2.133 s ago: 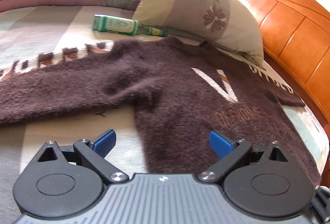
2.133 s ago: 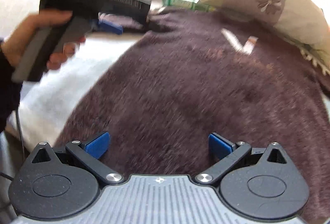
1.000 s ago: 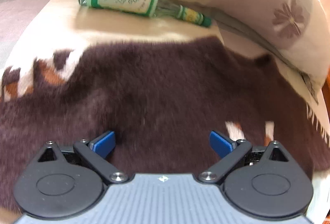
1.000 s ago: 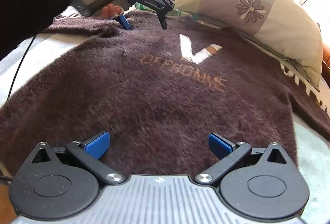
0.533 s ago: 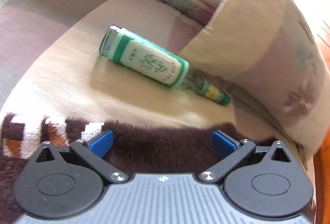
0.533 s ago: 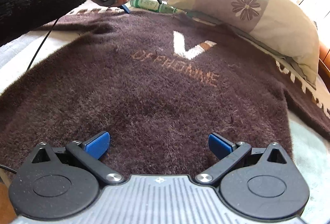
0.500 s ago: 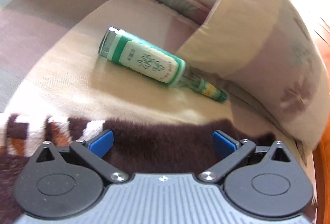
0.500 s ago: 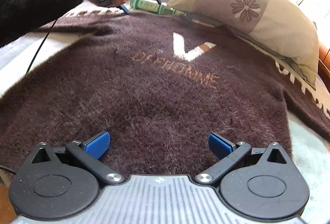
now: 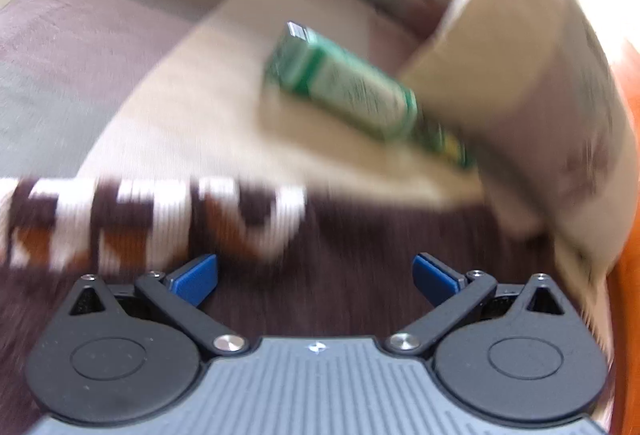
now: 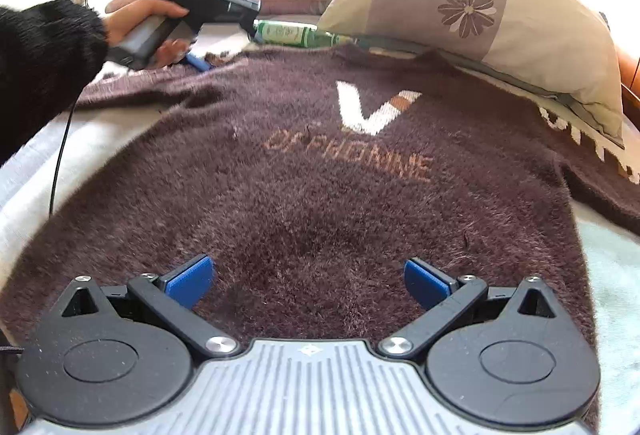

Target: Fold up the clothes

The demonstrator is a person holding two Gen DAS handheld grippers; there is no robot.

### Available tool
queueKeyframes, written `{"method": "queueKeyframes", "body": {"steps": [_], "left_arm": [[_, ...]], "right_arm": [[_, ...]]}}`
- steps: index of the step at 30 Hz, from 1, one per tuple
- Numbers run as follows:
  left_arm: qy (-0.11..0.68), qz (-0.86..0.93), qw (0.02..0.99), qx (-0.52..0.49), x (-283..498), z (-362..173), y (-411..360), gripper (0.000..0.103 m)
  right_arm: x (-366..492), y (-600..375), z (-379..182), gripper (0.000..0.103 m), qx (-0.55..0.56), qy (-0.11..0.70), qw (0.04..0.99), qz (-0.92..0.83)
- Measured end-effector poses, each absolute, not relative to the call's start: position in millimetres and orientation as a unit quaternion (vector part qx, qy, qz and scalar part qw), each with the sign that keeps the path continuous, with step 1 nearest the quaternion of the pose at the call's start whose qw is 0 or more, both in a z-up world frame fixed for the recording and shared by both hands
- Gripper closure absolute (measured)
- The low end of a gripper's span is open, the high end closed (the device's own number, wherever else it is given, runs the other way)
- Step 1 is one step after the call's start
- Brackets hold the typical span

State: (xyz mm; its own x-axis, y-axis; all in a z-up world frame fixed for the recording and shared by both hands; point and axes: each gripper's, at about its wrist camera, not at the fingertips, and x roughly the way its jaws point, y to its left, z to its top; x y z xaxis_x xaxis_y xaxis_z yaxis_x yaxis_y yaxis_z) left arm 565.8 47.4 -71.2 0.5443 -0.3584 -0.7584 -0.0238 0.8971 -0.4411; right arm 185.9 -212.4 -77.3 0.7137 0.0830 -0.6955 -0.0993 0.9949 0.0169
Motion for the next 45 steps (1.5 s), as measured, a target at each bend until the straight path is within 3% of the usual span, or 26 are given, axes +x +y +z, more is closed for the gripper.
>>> {"method": "queueKeyframes", "body": {"steps": [8, 14, 19, 25, 32, 40, 45], "left_arm": [[0.467, -0.106, 0.851, -0.217, 579, -61, 51, 0.001], [0.458, -0.159, 0.84, -0.243, 502, -54, 74, 0.001], [0.455, -0.164, 0.835, -0.263, 449, -78, 95, 0.001], [0.456, -0.151, 0.837, -0.262, 442, -55, 104, 0.001], [0.465, -0.115, 0.834, -0.275, 433, -68, 121, 0.001], [0.482, -0.2, 0.817, -0.245, 425, -26, 57, 0.001], [0.51, -0.243, 0.805, -0.18, 426, -40, -11, 0.001]], "right_arm": [[192, -200, -81, 0.0, -0.03, 0.377, 0.924, 0.062], [188, -201, -74, 0.0, -0.018, 0.368, 0.928, 0.061], [186, -195, -72, 0.0, -0.018, 0.362, 0.929, 0.07], [187, -188, -74, 0.0, -0.019, 0.368, 0.926, 0.08], [187, -186, -72, 0.0, -0.023, 0.364, 0.928, 0.08], [184, -190, -71, 0.0, -0.016, 0.363, 0.927, 0.089], [186, -190, -80, 0.0, -0.019, 0.377, 0.922, 0.084]]}}
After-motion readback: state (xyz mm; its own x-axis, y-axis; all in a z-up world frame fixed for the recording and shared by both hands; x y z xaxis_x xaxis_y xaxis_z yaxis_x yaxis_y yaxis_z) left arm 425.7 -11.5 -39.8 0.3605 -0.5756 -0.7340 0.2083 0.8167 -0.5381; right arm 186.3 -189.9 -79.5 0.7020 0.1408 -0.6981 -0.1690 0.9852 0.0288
